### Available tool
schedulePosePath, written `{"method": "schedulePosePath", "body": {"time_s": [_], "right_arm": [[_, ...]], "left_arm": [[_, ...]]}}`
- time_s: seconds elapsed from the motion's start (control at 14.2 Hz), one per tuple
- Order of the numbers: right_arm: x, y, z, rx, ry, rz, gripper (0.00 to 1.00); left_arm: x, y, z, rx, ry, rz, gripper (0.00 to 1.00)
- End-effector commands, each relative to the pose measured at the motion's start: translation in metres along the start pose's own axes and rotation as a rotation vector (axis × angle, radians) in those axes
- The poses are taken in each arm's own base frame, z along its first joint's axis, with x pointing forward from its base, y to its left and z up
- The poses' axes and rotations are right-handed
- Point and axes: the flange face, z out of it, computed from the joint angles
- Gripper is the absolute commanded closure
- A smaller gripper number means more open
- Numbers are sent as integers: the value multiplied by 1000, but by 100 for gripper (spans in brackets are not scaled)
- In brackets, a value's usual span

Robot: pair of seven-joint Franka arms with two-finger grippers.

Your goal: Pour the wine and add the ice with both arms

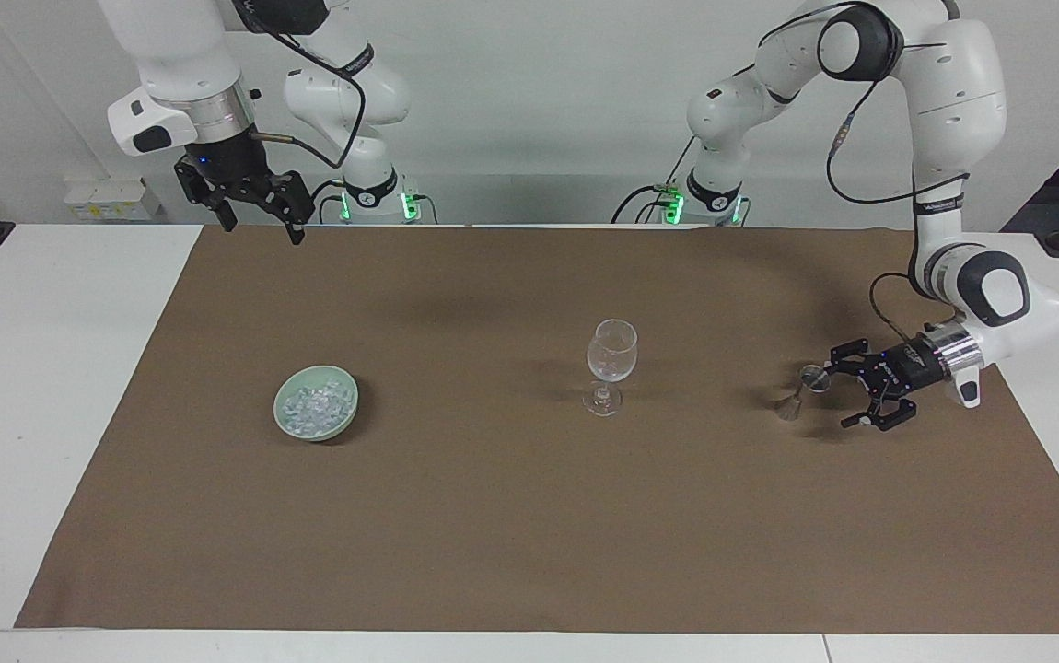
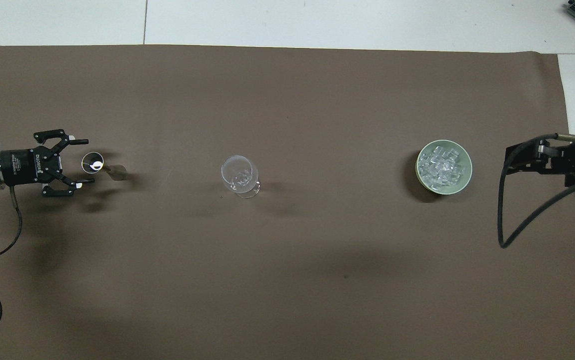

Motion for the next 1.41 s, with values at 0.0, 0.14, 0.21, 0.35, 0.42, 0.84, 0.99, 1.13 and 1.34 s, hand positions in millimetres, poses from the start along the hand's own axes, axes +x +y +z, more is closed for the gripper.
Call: {"method": "schedulePosePath", "body": {"time_s": [0.0, 0.14, 0.21, 0.35, 0.42, 0.84, 0.99, 1.13, 1.34], "right_arm": [[0, 5, -1, -4, 4, -17, 0], [0, 5, -1, -4, 4, -17, 0], [0, 5, -1, -4, 4, -17, 0], [0, 5, -1, -4, 4, -17, 0], [0, 5, -1, -4, 4, -17, 0], [0, 5, -1, -4, 4, -17, 0], [0, 5, -1, -4, 4, -17, 0], [0, 5, -1, -4, 4, -17, 0], [0, 5, -1, -4, 4, -17, 0]], "left_arm": [[-3, -7, 17, -7, -14, 34, 0], [-6, -8, 27, 3, -20, 35, 0], [-6, -12, 29, 1, -27, 27, 0], [-7, -13, 29, -1, -25, 25, 0], [-6, -14, 29, -1, -26, 23, 0], [-2, -17, 19, -11, -29, 11, 0], [-2, -17, 17, -13, -29, 9, 16], [-1, -18, 11, -18, -33, 6, 28], [-1, -18, 9, -21, -34, 6, 39]]}}
